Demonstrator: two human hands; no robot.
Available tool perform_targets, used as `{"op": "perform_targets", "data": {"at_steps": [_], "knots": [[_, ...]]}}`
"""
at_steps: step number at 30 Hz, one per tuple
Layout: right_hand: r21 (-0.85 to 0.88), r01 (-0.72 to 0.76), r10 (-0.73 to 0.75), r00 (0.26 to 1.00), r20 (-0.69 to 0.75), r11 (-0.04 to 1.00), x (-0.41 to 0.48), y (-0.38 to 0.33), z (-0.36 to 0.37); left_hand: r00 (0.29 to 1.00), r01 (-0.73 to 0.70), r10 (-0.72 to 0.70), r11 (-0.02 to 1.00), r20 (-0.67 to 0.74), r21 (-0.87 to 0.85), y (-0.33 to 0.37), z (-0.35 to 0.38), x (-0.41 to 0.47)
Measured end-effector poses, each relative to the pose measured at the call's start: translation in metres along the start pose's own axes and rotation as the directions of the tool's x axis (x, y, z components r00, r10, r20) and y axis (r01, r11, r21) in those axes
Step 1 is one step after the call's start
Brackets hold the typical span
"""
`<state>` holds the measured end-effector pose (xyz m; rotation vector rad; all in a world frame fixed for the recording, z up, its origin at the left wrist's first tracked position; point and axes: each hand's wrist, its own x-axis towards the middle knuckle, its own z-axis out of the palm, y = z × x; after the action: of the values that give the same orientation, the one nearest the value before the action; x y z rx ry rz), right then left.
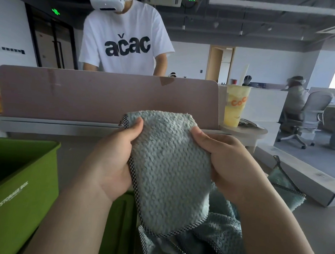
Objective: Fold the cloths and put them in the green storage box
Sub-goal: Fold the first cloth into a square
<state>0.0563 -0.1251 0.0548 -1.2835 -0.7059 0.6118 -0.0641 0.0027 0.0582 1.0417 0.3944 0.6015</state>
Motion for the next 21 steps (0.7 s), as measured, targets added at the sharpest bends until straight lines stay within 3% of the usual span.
{"op": "perform_targets", "data": {"at_steps": [3, 15, 21], "knots": [[-0.104, 0.000, 0.005, 0.999, 0.051, 0.995, -0.001, 0.001, 0.001, 1.000, -0.012, 0.011, 0.999, -0.024, -0.032, 0.001, 0.002, 0.001], [-0.197, -0.005, 0.012, 0.999, 0.036, 0.980, -0.001, 0.005, 0.001, 0.991, -0.089, 0.072, 0.984, -0.111, -0.157, 0.004, -0.004, 0.006], [-0.242, 0.031, 0.000, 0.992, 0.125, 0.970, -0.001, 0.006, -0.001, 0.980, -0.142, 0.111, 0.972, -0.166, -0.187, 0.005, -0.007, 0.011]]}}
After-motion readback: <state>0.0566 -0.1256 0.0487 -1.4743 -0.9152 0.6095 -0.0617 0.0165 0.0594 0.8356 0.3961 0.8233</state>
